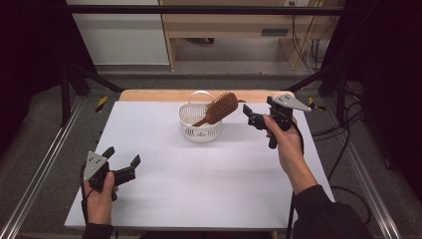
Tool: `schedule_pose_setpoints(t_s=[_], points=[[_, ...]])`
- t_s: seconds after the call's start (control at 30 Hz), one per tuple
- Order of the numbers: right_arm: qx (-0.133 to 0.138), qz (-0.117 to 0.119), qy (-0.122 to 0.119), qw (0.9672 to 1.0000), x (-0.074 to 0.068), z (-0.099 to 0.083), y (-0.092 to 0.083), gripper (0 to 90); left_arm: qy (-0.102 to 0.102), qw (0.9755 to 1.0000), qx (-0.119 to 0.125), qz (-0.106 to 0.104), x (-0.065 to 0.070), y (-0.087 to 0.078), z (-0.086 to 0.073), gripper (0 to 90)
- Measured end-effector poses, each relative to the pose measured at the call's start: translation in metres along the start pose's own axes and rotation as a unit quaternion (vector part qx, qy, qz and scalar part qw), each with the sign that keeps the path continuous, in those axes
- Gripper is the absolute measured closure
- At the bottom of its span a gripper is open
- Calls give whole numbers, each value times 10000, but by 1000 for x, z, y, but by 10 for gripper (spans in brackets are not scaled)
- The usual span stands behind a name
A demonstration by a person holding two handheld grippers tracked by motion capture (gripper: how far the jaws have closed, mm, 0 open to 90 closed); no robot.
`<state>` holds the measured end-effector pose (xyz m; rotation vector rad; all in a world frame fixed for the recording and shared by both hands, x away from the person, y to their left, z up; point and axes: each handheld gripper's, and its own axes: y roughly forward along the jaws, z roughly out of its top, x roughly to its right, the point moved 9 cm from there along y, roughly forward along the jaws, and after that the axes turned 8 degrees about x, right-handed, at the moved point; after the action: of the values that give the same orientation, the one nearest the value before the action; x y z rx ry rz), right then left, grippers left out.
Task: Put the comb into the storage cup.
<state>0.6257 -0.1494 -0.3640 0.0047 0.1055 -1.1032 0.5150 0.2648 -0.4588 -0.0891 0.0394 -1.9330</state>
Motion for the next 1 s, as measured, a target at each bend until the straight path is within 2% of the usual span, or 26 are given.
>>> schedule_pose_setpoints(t_s=[0.17, 0.23, 0.37, 0.57, 0.8, 1.0], points=[[113, -7, -126, 9999, 5, 3, -14, 43, 13, 10000, 14, -21, 0, -7, 0, 21], [151, -13, -164, 9998, 7, 5, -18, 38, 51, 9999, 89, -69, 2, -11, 2, 19], [226, -51, -149, 9996, 11, 6, -26, 39, 69, 9999, 111, -73, 3, -16, 3, 18], [255, -78, -171, 9995, 20, 5, -39, 39, 103, 9999, 77, -90, 4, -15, 1, 19], [282, -112, -164, 9994, 28, 2, -54, 38, -35, 9999, 141, -47, 0, -16, 1, 19], [284, -154, -185, 9993, 33, -2, -66, 35, -49, 9998, 166, -74, -1, -17, 2, 20]])
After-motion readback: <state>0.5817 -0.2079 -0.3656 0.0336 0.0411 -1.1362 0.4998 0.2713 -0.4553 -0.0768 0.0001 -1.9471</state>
